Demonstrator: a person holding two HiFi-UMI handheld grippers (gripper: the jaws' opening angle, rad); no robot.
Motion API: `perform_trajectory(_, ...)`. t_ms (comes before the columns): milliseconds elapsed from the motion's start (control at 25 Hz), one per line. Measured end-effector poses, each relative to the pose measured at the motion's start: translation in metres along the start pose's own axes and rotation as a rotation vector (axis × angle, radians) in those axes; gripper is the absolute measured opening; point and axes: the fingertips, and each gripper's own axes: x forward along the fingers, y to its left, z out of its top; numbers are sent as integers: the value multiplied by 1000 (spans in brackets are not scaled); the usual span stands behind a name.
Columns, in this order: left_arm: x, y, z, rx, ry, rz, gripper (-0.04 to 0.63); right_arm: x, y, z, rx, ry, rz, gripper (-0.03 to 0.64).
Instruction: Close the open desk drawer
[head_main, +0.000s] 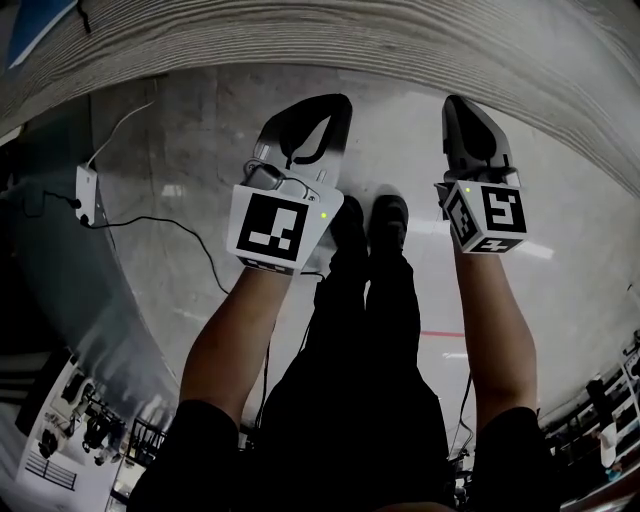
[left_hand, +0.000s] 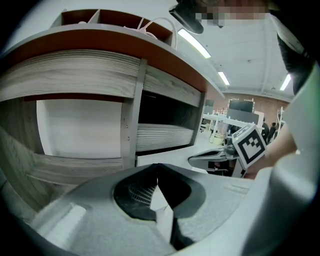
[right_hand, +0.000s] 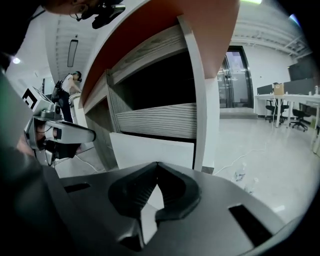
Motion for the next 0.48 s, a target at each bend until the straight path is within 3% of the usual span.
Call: perform_trajectory(480,-6,15,-3,-27,-2,46,6,13,-20,11,11,-26,-21,12)
